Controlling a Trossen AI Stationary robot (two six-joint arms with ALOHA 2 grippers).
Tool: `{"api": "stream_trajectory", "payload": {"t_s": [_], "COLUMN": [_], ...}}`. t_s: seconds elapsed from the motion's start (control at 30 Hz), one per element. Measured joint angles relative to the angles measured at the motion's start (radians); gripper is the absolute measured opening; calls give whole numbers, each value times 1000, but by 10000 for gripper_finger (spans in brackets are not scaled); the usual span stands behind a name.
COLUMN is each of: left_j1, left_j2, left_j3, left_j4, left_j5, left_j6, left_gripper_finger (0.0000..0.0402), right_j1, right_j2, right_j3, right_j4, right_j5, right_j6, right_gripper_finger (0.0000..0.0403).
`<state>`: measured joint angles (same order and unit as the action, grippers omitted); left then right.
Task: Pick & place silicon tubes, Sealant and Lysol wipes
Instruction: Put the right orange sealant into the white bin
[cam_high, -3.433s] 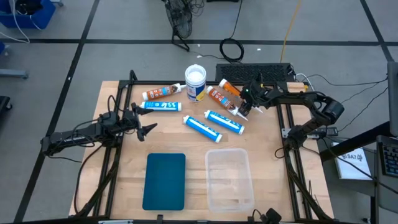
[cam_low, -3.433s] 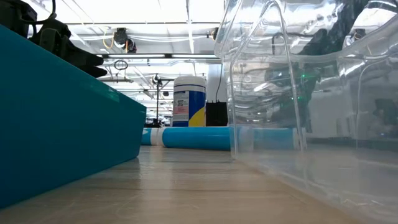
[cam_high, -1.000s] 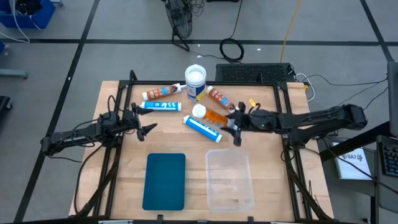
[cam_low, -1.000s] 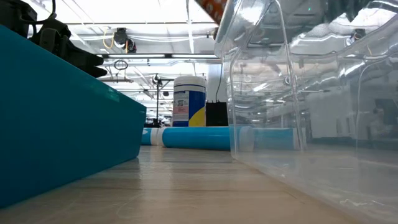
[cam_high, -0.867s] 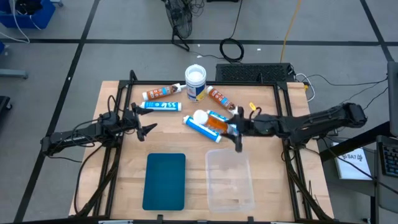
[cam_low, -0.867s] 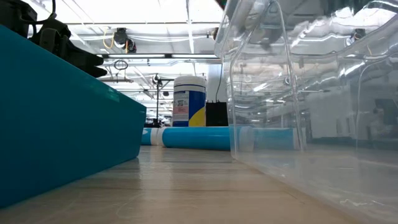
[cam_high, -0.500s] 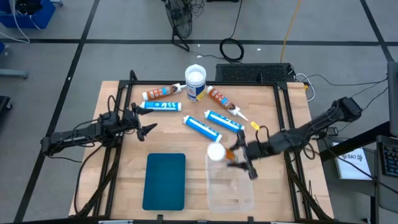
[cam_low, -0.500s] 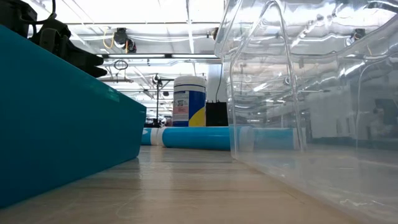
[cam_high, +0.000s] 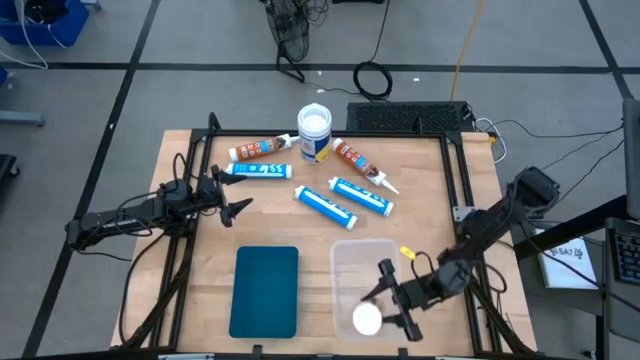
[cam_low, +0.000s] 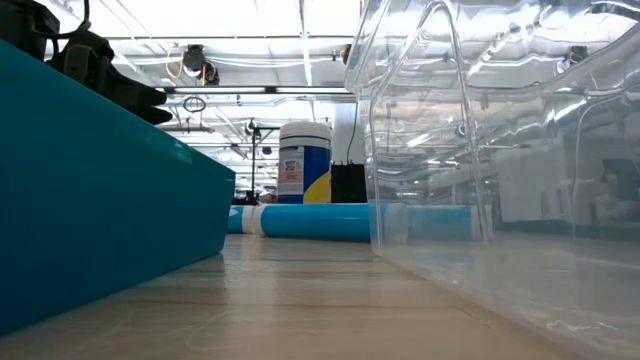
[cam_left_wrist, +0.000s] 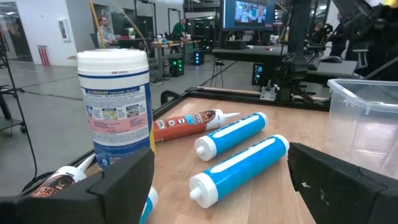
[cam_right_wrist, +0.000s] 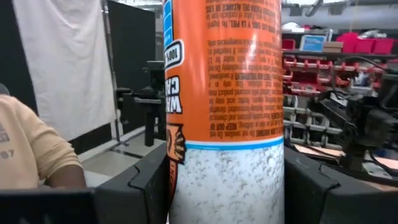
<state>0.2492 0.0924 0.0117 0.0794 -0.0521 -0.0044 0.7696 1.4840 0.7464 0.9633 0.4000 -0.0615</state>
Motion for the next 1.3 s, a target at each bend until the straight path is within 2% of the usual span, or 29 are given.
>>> {"api": "stream_trajectory", "payload": {"t_s": [0.13, 0.43, 1.3], "left_j1": [0, 0, 0], "left_j2": [0, 0, 0], "left_j3": [0, 0, 0], "left_j4": [0, 0, 0], "left_j5": [0, 0, 0], "left_j6": [0, 0, 0], "left_gripper_finger": [363, 363, 363], "right_j1": [38, 109, 110], "right_j2": [35, 36, 37], "right_j3": [0, 0, 0], "right_j4": [97, 157, 145], "right_j5": [5, 20, 19], "right_j6": [-7, -57, -116], "right_gripper_finger": [209, 209, 211]}}
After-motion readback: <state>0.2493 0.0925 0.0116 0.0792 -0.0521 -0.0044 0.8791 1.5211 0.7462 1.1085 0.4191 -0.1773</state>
